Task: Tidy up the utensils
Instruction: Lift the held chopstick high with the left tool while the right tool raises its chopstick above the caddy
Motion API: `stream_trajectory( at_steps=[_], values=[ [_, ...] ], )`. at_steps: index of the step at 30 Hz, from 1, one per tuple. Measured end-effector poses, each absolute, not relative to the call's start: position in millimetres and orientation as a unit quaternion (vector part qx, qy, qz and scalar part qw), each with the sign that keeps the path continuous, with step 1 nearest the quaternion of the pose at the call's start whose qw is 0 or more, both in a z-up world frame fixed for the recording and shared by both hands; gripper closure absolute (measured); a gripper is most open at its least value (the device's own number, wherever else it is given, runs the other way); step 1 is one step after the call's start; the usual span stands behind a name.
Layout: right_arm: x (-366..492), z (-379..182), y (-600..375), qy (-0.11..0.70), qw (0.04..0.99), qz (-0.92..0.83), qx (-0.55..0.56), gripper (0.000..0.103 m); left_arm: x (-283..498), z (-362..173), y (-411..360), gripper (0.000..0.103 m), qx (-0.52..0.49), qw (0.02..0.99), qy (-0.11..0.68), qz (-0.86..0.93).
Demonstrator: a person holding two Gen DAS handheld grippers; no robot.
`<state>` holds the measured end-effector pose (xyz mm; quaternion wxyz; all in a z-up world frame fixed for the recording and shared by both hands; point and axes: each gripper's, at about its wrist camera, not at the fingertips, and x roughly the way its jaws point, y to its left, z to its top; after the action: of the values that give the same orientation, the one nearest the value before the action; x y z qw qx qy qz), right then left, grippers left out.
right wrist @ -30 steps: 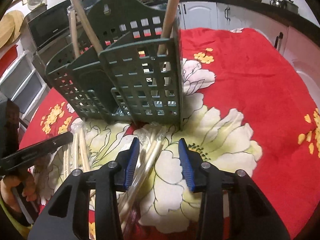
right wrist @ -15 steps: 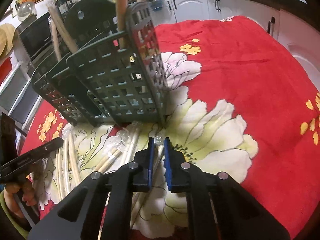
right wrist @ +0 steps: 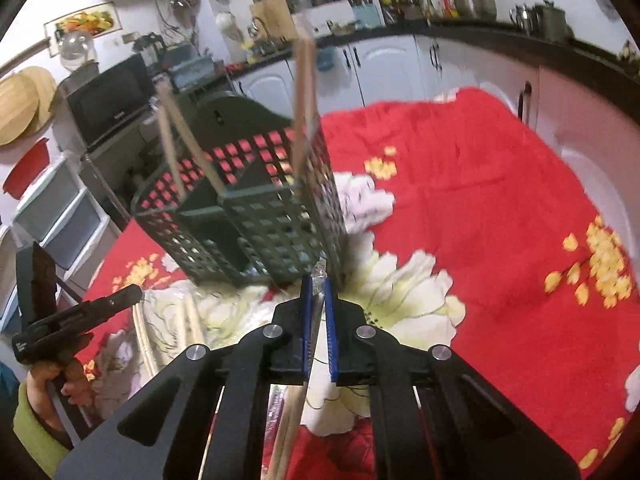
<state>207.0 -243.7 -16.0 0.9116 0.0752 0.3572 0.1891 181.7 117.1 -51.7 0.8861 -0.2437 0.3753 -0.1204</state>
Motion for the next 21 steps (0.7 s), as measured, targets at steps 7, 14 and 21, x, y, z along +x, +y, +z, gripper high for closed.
stream_trajectory(
  at_steps=[7,14,21],
  values=[
    [193,8,-241,0.325,0.921,0.204,0.071,0.097,171,-30,125,0.101,-0.249,0.898,0.346,-0.114],
    [175,33,-234,0.292,0.928,0.221,0.068,0.097,155,3,132,0.101,-0.248,0.914,0.3,-0.114],
    [157,59,-230,0.249,0.938,0.234,0.062,0.097,140,43,121,0.101,-0.231,0.929,0.253,-0.138]
  ],
)
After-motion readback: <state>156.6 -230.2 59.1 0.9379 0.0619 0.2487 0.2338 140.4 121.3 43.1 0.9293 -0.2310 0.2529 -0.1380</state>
